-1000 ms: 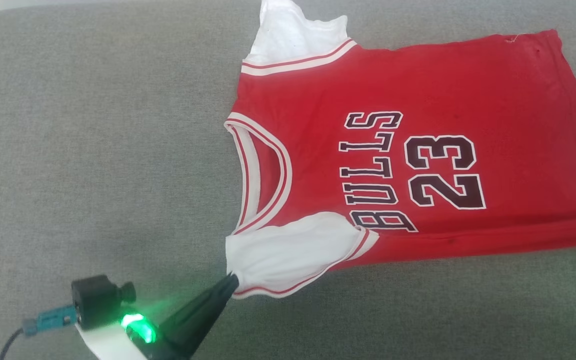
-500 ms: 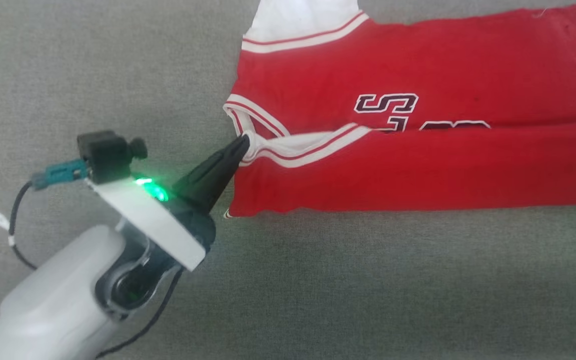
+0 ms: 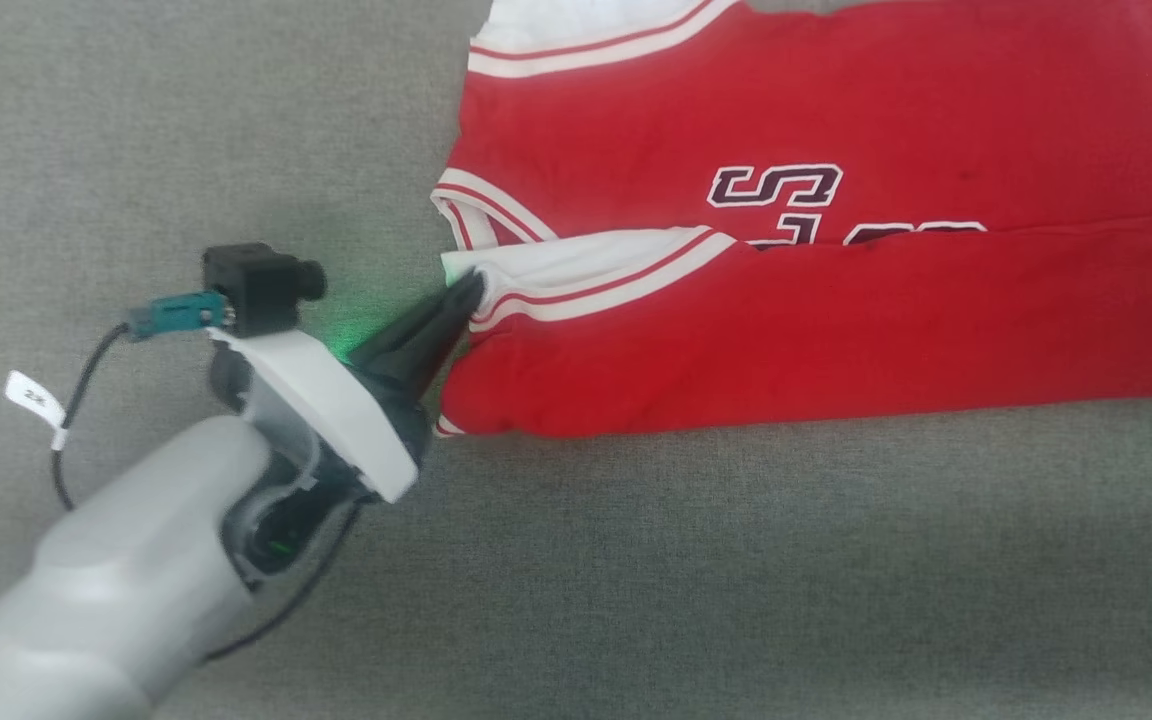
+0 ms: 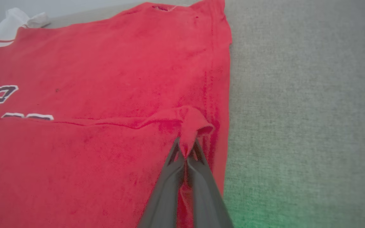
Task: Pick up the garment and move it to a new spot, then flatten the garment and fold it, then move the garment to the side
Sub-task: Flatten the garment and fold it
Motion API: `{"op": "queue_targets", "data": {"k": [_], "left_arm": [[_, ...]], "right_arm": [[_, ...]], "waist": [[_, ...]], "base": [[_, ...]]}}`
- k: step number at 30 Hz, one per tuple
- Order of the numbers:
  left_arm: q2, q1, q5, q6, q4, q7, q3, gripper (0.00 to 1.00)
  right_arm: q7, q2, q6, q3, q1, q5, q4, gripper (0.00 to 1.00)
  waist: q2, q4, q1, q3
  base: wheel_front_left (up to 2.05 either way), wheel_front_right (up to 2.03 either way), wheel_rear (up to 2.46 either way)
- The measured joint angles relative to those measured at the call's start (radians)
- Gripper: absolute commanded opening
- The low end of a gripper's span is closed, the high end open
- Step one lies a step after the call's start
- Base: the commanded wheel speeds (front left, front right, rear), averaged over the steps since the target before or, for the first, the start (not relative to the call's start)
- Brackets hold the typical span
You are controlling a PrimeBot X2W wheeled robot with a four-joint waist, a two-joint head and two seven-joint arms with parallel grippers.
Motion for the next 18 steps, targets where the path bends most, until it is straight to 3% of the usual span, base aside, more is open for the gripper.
{"op": "queue_targets", "data": {"k": [5, 8, 12, 13, 18], "left_arm": [[0.052, -0.039, 0.04, 0.002, 0.057, -0.002, -0.016, 1.0], [0.089, -0.084, 0.072, 0.022, 0.04, 0.048, -0.03, 1.0], [0.139, -0.121, 0.068, 0.084, -0.054, 0.231, -0.07, 1.0], [0.139, -0.121, 0.068, 0.084, -0.054, 0.231, -0.07, 1.0], [0.18, -0.128, -0.061, 0.198, -0.201, 0.523, -0.112, 1.0]], "right_arm": [[-0.074, -0.002, 0.0, 0.003, 0.02, -0.025, -0.001, 1.0], [-0.105, -0.009, 0.0, -0.007, 0.048, -0.019, -0.002, 1.0], [-0.13, -0.02, 0.0, -0.037, 0.069, -0.01, -0.003, 1.0], [-0.13, -0.02, 0.0, -0.037, 0.069, -0.01, -0.003, 1.0], [-0.139, -0.023, 0.0, -0.058, 0.083, -0.01, -0.008, 1.0]], "waist": [[0.0, 0.006, 0.0, -0.052], [0.0, 0.011, 0.0, -0.091], [0.0, 0.016, 0.0, -0.136], [0.0, 0.016, 0.0, -0.136], [0.0001, 0.011, 0.0, -0.151]], "base": [[0.0, 0.0, 0.0], [0.0, 0.0, 0.0], [0.0, 0.0, 0.0], [0.0, 0.0, 0.0], [0.0, 0.0, 0.0]]}}
